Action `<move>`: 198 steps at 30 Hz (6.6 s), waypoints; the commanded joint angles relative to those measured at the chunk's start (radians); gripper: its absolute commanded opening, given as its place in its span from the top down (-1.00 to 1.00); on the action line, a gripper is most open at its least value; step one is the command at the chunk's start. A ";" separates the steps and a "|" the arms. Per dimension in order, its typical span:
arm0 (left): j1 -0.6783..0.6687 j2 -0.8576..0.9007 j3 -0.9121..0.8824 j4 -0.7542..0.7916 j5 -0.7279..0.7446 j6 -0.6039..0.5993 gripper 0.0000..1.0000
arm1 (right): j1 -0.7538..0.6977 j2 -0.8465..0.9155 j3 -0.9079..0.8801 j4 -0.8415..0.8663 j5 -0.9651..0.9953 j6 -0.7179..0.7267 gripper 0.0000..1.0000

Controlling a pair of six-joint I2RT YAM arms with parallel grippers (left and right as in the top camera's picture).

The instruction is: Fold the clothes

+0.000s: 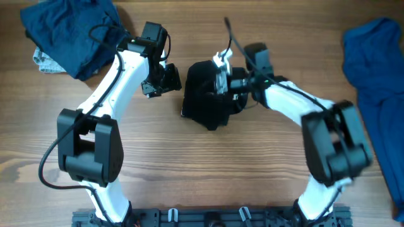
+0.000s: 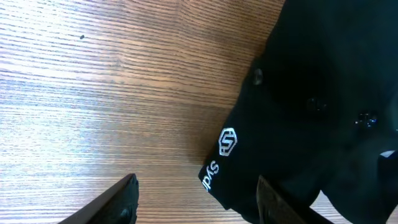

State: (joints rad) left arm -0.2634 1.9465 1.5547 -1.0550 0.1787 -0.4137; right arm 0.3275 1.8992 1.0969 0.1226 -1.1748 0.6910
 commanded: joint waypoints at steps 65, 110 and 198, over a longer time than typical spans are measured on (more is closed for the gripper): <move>0.044 -0.024 -0.004 0.009 -0.013 -0.013 -0.41 | -0.018 -0.025 0.002 0.078 0.310 0.140 0.74; 0.013 0.170 -0.004 0.268 0.338 0.254 -1.00 | -0.395 -0.701 0.004 -0.778 0.827 -0.196 -0.99; 0.027 0.190 0.022 0.653 0.371 0.304 0.92 | -0.460 -0.272 0.000 -0.977 0.747 -0.306 -0.99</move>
State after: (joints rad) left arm -0.2573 2.2093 1.5623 -0.4282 0.5884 -0.1658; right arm -0.1291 1.6142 1.1011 -0.8524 -0.4114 0.3981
